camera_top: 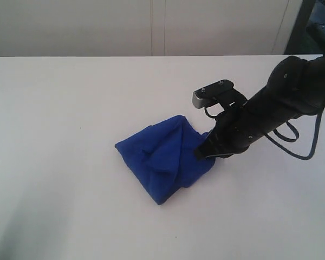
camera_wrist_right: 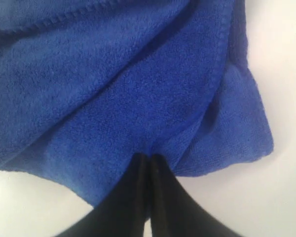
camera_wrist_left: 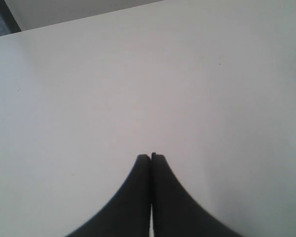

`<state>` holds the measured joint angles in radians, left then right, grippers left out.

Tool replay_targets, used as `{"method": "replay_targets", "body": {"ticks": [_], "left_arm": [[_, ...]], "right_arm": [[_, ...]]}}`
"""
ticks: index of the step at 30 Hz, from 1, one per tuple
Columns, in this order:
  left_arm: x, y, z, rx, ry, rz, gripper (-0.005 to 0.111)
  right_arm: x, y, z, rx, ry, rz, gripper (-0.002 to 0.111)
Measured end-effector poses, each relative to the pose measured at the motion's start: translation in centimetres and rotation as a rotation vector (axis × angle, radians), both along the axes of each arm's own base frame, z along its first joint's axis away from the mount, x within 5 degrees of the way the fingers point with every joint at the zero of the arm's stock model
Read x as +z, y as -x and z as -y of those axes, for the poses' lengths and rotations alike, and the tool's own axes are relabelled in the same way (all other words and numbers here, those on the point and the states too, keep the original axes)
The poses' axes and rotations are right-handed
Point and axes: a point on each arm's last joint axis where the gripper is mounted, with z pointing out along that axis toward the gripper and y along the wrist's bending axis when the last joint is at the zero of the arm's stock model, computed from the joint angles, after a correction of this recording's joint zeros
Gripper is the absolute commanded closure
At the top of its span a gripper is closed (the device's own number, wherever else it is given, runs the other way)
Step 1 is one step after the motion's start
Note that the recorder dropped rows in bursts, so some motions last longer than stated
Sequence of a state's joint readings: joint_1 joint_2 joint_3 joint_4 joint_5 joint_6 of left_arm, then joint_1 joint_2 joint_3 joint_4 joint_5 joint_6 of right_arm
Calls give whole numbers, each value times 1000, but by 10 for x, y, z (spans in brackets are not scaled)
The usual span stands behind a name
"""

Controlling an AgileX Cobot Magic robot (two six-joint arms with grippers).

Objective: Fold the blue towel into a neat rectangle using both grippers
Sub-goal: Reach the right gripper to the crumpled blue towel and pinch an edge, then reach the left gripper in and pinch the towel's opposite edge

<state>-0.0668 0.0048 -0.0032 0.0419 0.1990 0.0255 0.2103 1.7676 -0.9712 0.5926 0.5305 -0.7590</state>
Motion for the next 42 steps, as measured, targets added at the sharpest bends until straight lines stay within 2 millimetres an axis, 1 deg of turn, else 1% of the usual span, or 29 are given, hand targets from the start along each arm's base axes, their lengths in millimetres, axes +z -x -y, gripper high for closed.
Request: {"method": "replay_targets", "body": {"ticks": [13, 15, 20, 24, 28, 29, 32, 34, 36, 37, 38, 39, 40, 42], "left_arm": [[1, 0, 0, 0, 1, 14, 107], [5, -2, 0, 3, 17, 60, 107], [23, -5, 0, 29, 146, 253, 107], [36, -5, -1, 33, 191, 387, 107], [43, -4, -1, 34, 212, 465, 107], [44, -4, -1, 35, 239, 478, 107], [46, -4, -2, 44, 360, 483, 107], [44, -4, -1, 47, 379, 460, 107], [48, -6, 0, 59, 378, 350, 107], [63, -9, 0, 65, 361, 294, 107], [74, -11, 0, 67, 353, 272, 107], [95, -17, 1, 75, 335, 211, 107], [110, -24, 1, 83, 326, 153, 107], [122, -45, 4, 92, 293, -11, 107]], "right_arm": [[0, -1, 0, -13, -9, 5, 108], [1, -1, 0, -16, -8, 11, 108], [1, -2, 0, -17, -7, 13, 108], [1, -2, 0, -18, -7, 15, 108], [1, -2, 0, -18, -7, 16, 108], [1, -2, 0, -19, -6, 18, 108], [1, -2, 0, -23, -9, 19, 108], [1, -2, 0, -24, -8, 21, 108], [1, -3, 0, -26, -7, 26, 108], [1, -3, 0, -26, -7, 26, 108], [1, -3, 0, -27, -7, 28, 108], [1, -3, 0, -27, -7, 28, 108], [1, -3, 0, -28, -7, 30, 108], [1, -3, 0, -28, -7, 30, 108]]}}
